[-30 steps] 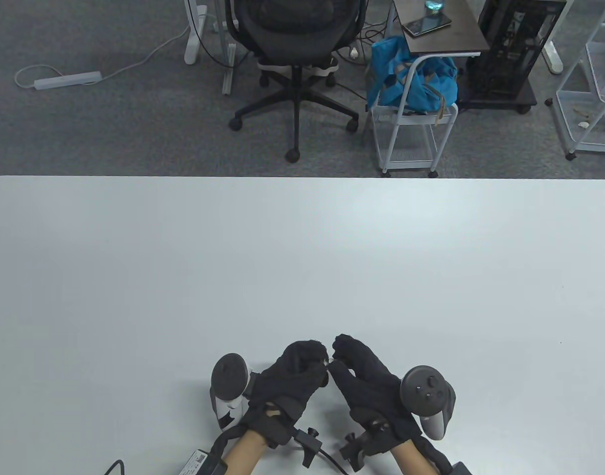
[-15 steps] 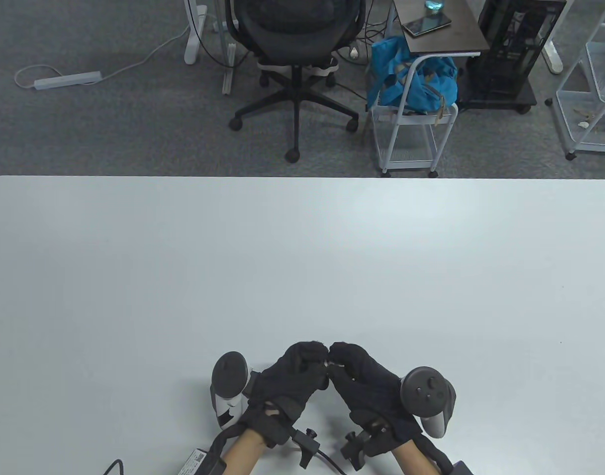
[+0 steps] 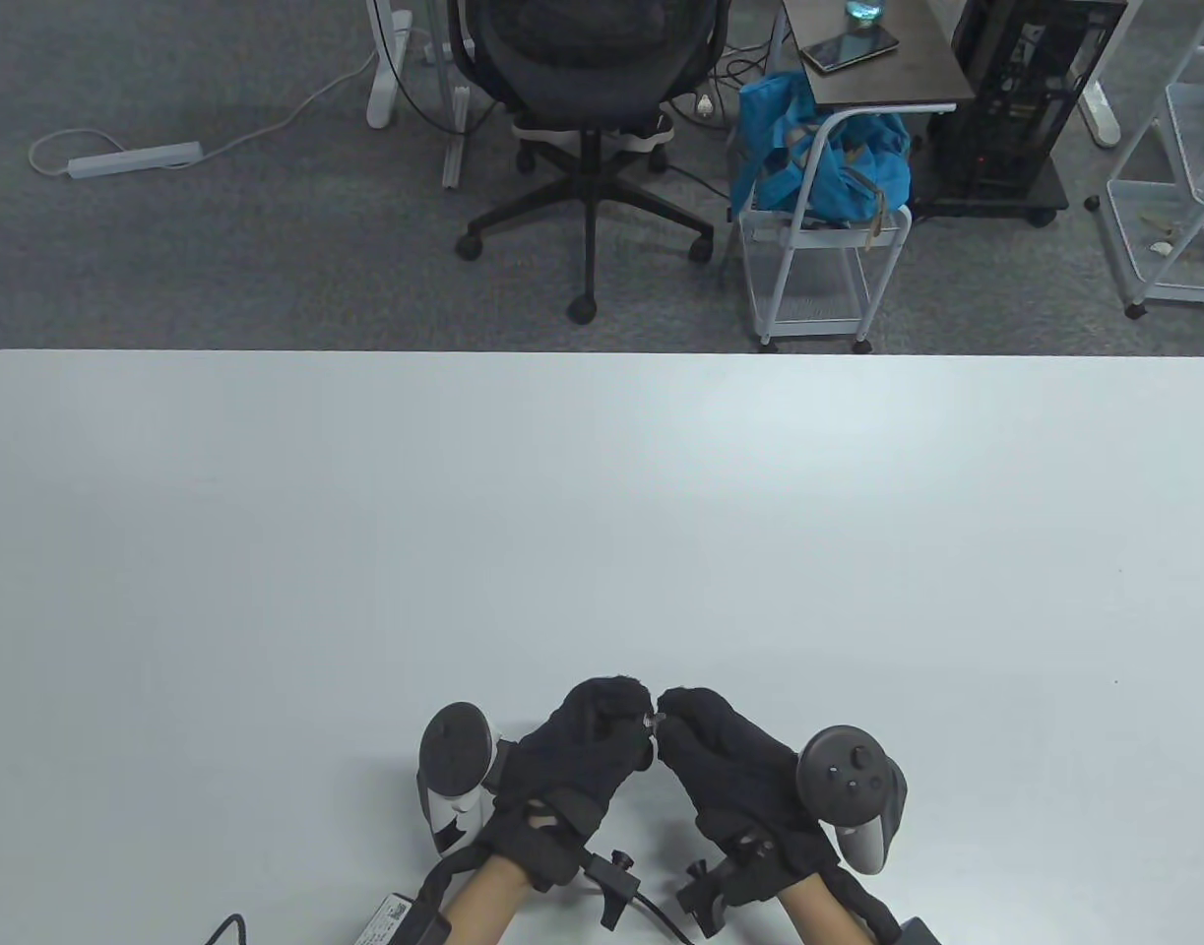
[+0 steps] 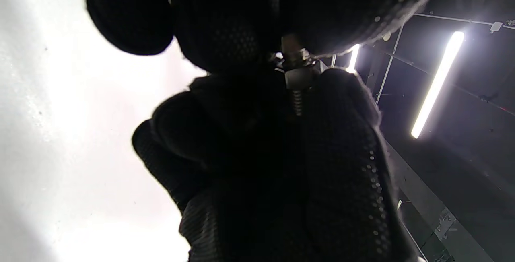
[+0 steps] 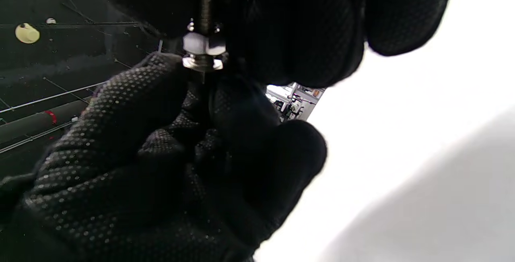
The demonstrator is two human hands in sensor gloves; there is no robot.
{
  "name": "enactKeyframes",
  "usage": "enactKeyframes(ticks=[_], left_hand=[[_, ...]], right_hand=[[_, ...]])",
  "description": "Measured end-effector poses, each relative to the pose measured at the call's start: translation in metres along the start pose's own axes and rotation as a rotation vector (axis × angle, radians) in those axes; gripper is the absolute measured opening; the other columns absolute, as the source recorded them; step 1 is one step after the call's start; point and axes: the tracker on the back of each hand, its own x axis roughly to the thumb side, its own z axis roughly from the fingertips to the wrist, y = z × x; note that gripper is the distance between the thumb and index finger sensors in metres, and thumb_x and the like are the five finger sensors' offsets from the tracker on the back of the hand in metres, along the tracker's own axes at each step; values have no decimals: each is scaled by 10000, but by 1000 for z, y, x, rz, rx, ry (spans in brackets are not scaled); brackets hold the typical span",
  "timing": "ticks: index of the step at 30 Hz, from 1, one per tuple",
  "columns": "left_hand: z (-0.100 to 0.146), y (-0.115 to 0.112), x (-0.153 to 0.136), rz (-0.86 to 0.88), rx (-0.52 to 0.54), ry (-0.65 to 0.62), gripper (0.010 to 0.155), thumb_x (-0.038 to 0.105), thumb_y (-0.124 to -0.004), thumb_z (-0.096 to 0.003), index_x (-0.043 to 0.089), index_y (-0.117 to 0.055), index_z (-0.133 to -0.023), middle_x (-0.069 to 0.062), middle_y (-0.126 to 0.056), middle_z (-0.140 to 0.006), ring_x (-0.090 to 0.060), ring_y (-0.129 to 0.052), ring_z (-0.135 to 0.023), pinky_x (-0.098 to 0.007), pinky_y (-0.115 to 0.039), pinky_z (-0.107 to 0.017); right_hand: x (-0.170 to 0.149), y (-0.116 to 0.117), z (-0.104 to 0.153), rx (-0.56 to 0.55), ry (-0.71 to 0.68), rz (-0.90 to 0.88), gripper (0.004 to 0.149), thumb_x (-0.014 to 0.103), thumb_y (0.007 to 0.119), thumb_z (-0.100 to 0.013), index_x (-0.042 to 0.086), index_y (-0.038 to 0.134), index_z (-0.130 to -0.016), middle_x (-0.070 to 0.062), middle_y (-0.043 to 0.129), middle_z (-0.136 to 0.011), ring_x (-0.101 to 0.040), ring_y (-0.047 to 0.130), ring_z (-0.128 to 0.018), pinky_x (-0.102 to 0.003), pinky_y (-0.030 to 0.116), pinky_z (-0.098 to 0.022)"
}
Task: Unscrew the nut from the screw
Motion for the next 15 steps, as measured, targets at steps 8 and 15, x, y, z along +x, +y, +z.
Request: enactKeyframes(ticks=[8, 15], left_hand=[[0, 1, 0, -1, 4, 4, 478, 375, -859, -476, 247, -766, -926, -140, -882, -844, -237, -978, -550, -566, -814, -544], [-1, 3, 1, 6, 10, 2, 476, 374, -859, -476, 248, -765, -926, -139, -880, -847, -237, -977, -553, -565, -813, -545]], right_hand=[[7, -1, -2, 32, -79, 20, 510, 335, 806, -525, 162, 690, -991, -121, 848, -827, -354, 894, -675, -605, 744, -583], [6, 0, -2, 47, -77, -14, 502, 305, 818, -525, 236, 687, -1005, -137, 752, -943, -380, 821, -788, -624, 699, -619]])
